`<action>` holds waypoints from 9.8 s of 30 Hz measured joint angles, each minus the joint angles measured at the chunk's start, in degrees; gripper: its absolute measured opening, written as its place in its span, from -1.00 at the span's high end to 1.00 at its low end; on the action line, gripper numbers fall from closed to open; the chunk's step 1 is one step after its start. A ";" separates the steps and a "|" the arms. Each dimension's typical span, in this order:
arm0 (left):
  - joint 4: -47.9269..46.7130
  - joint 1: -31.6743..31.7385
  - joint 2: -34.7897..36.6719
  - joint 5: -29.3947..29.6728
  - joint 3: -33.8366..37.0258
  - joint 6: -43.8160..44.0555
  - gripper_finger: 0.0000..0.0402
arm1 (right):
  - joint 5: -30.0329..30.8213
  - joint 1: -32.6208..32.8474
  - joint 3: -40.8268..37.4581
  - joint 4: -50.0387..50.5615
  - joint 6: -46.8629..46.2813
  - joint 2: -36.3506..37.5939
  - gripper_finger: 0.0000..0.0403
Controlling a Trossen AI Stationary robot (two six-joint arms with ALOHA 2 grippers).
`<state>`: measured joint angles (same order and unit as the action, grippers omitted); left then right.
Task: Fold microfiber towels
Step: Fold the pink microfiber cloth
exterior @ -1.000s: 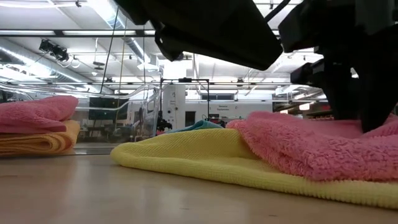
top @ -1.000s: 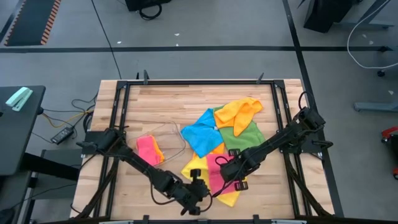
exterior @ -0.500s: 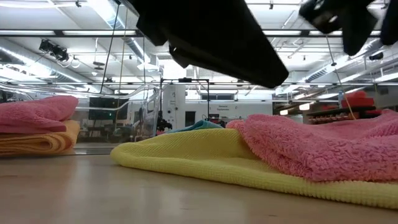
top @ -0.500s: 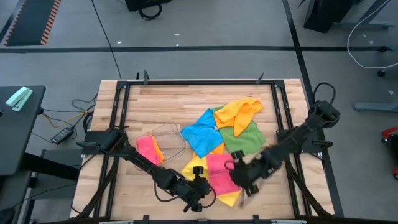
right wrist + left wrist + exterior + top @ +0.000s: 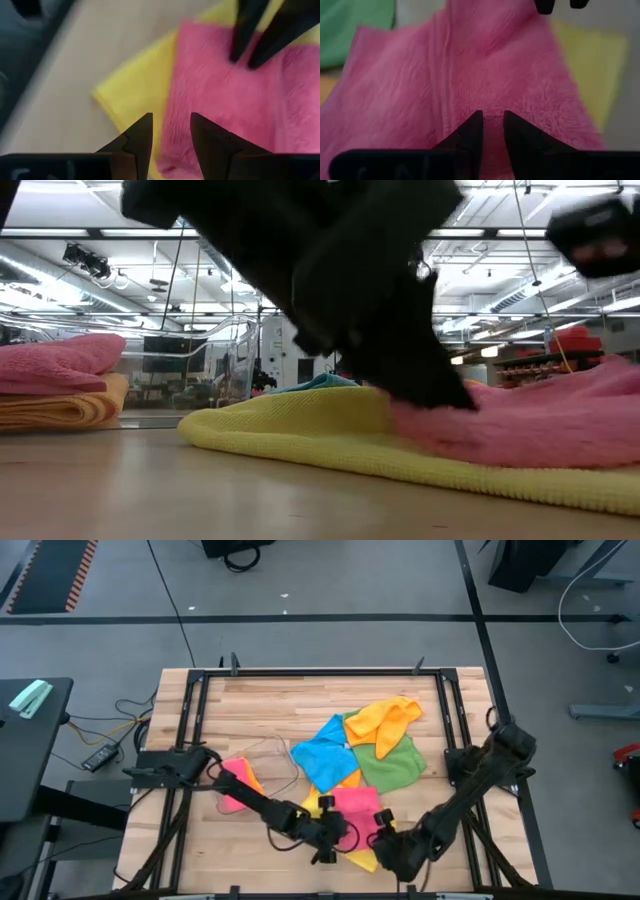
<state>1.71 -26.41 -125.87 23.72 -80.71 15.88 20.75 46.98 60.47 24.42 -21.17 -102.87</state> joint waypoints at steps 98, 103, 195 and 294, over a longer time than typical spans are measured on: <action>-5.74 -0.24 1.19 -7.73 0.10 3.99 0.50 | 5.70 -0.82 6.42 4.90 -1.99 -3.76 0.19; -6.19 -0.59 2.49 -9.29 0.13 3.35 0.45 | 6.07 -2.02 6.38 6.66 -4.13 -3.68 0.05; -23.30 9.06 8.56 -27.32 -5.64 -20.03 0.95 | -18.27 -26.60 -21.24 -16.26 11.81 23.71 0.08; -18.20 0.73 7.35 -21.28 -5.31 -4.64 0.24 | -5.07 -11.39 -11.12 -8.48 -9.13 13.40 0.14</action>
<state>-16.50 -25.69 -118.52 2.44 -86.01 11.24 15.68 35.60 49.35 15.94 -30.30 -89.47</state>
